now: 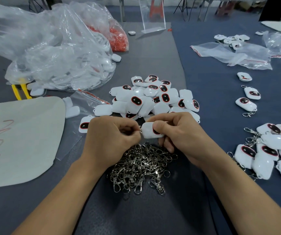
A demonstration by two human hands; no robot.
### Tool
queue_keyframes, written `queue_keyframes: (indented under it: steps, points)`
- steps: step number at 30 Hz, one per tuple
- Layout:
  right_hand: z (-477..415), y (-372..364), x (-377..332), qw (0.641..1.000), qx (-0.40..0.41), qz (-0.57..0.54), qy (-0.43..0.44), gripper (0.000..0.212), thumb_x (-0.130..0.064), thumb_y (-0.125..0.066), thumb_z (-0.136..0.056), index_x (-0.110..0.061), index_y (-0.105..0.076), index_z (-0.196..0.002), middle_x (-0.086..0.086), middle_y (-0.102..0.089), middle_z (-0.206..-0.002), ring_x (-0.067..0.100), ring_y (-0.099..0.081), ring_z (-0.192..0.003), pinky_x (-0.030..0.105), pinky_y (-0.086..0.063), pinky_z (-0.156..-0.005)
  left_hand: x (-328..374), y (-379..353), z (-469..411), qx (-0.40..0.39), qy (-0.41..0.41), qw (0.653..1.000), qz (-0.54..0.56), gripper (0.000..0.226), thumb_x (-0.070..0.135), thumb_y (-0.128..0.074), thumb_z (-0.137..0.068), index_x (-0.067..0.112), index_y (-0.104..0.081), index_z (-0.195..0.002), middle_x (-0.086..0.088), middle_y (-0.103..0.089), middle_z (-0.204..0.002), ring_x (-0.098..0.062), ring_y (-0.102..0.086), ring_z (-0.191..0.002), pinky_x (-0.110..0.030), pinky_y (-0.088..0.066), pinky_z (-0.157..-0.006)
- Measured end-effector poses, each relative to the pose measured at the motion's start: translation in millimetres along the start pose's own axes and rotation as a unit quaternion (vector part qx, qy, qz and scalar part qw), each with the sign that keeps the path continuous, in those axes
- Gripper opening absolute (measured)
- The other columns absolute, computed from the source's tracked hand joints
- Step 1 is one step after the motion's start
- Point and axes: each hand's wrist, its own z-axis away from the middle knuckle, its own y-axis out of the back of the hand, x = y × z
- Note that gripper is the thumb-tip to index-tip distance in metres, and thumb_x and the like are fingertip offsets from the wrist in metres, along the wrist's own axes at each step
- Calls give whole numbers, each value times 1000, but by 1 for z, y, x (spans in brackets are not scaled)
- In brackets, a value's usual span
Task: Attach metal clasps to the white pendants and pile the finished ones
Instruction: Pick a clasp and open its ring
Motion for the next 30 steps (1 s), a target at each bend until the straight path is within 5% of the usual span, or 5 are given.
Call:
queue_keyframes:
  steps: [7,12,23,30]
  points:
    - [2,4,-4,995,-28,-85,-35,22,-10,-58,-100,-15,-80,-100,14,-61,-58,15,-42,-37,21,-30,-39,-4,-2,-7,3,34,979,203,30,-4,-88,-68,24,-81,-78,8,-77,-74,-4,-72,-66,-14,-54,-64]
    - [6,14,-6,987,-85,-118,-62,24,-15,-56,-102,-12,-80,-104,13,-60,-59,14,-41,-40,22,-29,-40,-1,2,-8,-57,82,933,344,28,17,-89,-52,16,-82,-79,-5,-77,-73,-8,-71,-63,-17,-54,-59]
    - [10,10,-9,976,-104,-187,-52,24,-14,-54,-102,-6,-77,-106,12,-57,-58,12,-39,-38,21,-28,-40,6,2,-6,-107,103,909,390,12,23,-83,-61,14,-78,-67,-4,-69,-58,-6,-59,-45,-11,-43,-44]
    - [8,5,-6,976,-63,-204,-51,24,-15,-57,-101,-12,-81,-99,13,-60,-60,14,-42,-40,19,-31,-38,3,1,-8,-100,114,912,381,21,24,-95,-56,15,-80,-67,-5,-70,-62,-13,-60,-57,-21,-48,-55]
